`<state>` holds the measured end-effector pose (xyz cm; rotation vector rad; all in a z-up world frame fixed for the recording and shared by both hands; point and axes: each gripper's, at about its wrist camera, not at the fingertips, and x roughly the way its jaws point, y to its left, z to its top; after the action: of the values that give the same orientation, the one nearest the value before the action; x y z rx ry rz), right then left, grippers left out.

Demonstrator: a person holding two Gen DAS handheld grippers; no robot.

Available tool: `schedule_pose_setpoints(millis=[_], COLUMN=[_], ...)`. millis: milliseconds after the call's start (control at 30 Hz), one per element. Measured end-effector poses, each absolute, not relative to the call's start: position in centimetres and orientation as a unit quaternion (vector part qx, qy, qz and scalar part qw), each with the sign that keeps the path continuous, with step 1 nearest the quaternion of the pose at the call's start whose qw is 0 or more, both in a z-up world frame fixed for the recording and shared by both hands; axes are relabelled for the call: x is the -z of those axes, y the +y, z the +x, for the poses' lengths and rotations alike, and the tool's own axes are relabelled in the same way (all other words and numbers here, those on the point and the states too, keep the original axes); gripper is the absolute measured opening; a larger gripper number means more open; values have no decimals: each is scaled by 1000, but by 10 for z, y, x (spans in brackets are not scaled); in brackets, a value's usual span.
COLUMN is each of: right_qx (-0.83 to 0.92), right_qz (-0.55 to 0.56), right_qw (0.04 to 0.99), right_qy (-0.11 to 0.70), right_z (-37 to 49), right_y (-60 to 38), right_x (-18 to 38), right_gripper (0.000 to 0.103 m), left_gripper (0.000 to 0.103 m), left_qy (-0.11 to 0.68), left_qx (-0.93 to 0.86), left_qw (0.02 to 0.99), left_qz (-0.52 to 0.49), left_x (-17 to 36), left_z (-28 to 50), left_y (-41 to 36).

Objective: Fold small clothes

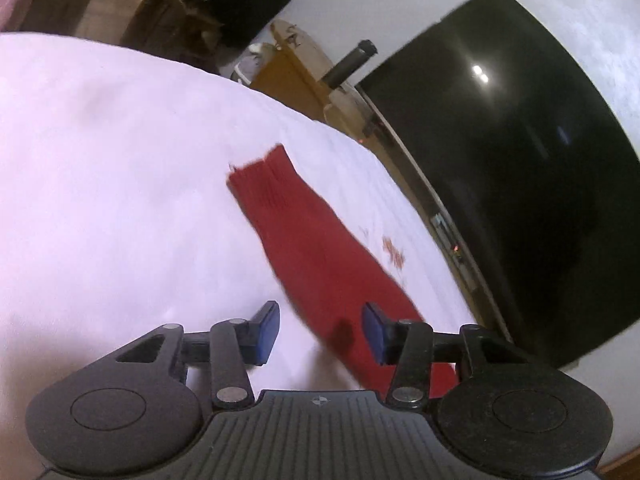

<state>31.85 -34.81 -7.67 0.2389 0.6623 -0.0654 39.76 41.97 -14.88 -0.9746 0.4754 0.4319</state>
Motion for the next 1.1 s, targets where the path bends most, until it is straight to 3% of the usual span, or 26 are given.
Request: schedule_pose_setpoints(millis=[267, 333, 367, 400, 567, 867, 1100], right_qx=[26, 27, 28, 29, 38, 43, 49], right_qz=[119, 119, 120, 121, 131, 155, 172], right_qw=[943, 944, 945, 945, 944, 940, 939], right_qy=[309, 306, 304, 304, 300, 300, 294], right_z=[319, 318, 317, 317, 310, 306, 295], right_y=[-317, -314, -313, -314, -320, -338, -356], right_x=[59, 57, 57, 56, 57, 68, 68], right_gripper=[37, 37, 37, 37, 37, 37, 37], left_gripper=[47, 35, 15, 7, 5, 5, 5], left_qy=[217, 227, 235, 241, 231, 226, 295], left_qx=[-196, -204, -213, -216, -194, 0, 107], left_qw=[823, 826, 825, 822, 848, 939, 938], left_qz=[-487, -474, -468, -468, -435, -258, -147], left_x=[158, 157, 158, 161, 143, 60, 74], left_z=[422, 423, 424, 423, 420, 490, 518], left_y=[436, 436, 437, 440, 421, 231, 47])
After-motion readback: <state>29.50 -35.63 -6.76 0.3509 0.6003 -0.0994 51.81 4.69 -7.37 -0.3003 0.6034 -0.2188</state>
